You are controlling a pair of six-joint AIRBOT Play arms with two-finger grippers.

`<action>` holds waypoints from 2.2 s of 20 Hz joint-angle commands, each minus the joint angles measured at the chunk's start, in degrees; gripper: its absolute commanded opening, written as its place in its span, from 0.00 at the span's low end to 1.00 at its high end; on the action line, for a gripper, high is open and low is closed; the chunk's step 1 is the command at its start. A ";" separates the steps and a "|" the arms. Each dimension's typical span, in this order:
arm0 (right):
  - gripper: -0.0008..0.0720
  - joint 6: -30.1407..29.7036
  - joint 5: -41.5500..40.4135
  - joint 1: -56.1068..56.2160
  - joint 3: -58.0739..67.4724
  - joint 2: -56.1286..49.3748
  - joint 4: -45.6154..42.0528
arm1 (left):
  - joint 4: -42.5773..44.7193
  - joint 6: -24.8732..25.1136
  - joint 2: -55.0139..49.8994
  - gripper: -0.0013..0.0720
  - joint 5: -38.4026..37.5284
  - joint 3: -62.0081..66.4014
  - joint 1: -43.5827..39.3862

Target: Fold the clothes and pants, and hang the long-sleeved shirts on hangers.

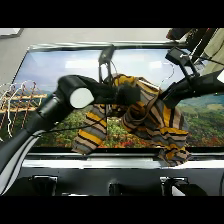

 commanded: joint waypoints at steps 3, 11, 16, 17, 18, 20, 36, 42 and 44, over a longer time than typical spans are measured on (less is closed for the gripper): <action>0.04 -0.17 -0.04 0.04 0.07 2.21 -1.38 | -0.02 1.62 -2.25 0.42 -2.38 0.13 -0.68; 0.04 -11.78 1.49 0.04 0.07 2.19 -0.02 | 0.00 24.94 9.07 0.97 -15.15 2.34 13.55; 0.04 -30.18 4.20 0.04 0.02 1.25 2.51 | 0.04 44.89 9.27 0.97 -27.21 1.99 14.93; 0.04 -31.82 5.01 0.04 0.02 0.98 2.84 | 0.04 49.11 9.20 0.97 -27.26 1.16 14.78; 0.04 -32.30 5.57 0.04 0.02 0.87 3.48 | 0.04 51.56 9.20 0.97 -27.21 0.33 14.84; 0.04 -33.22 5.75 0.04 0.02 0.90 4.42 | -0.26 56.96 9.07 0.97 -26.97 -0.83 14.84; 0.04 -34.49 8.15 0.04 0.02 0.90 8.90 | -9.01 72.24 4.24 0.08 -19.10 -6.32 15.85; 0.59 -24.55 1.73 -0.13 0.04 1.99 4.76 | -8.94 74.58 5.27 0.05 -19.02 -6.27 15.91; 0.59 -20.85 1.11 -0.13 0.07 3.87 1.27 | -8.81 74.60 6.08 0.05 -18.97 -6.27 15.91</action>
